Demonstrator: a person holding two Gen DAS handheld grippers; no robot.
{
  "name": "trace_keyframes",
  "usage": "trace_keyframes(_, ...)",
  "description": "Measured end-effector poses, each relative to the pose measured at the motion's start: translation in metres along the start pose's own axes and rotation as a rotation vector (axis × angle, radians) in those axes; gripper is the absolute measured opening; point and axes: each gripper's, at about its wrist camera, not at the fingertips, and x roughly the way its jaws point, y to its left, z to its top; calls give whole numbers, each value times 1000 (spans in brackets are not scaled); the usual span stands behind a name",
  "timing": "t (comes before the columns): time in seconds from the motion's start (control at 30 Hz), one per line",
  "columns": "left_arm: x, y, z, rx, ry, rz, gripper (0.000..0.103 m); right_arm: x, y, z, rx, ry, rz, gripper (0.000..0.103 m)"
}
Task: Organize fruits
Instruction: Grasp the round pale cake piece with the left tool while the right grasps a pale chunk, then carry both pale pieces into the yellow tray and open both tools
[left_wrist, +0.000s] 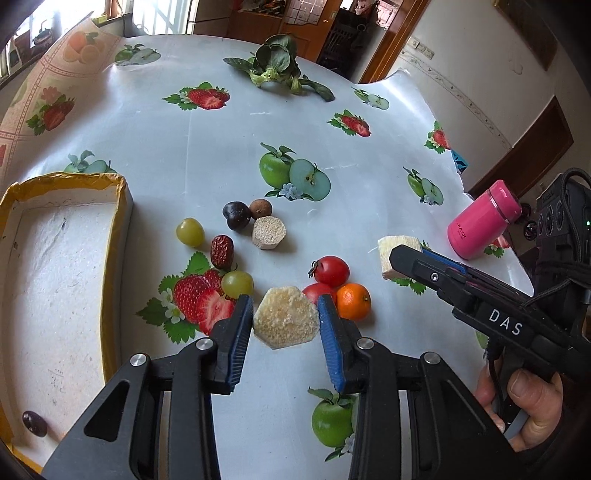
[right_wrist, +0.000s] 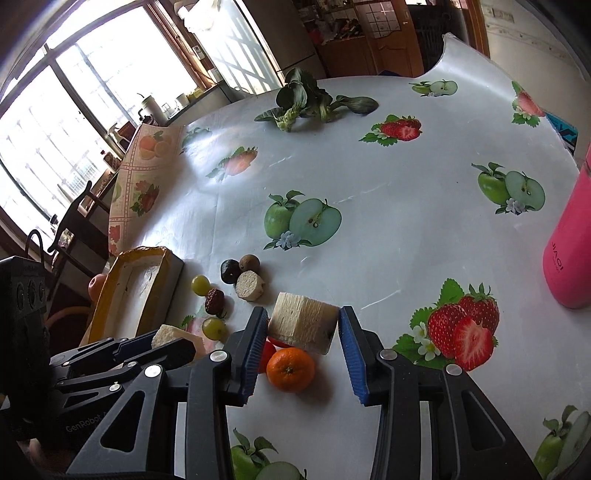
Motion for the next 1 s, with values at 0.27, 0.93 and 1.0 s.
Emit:
trace_keyframes(0.27, -32, 15, -25, -29, -19, 14, 33, -27, 28, -21, -27, -6, 31, 40)
trace_keyframes(0.93, -90, 66, -61, -100, -69, 86, 33, -35, 109, -65, -144, 52, 121, 40)
trace_keyframes(1.0, -92, 70, -62, -104, -71, 89, 33, -35, 115, -66, -153, 55, 124, 40)
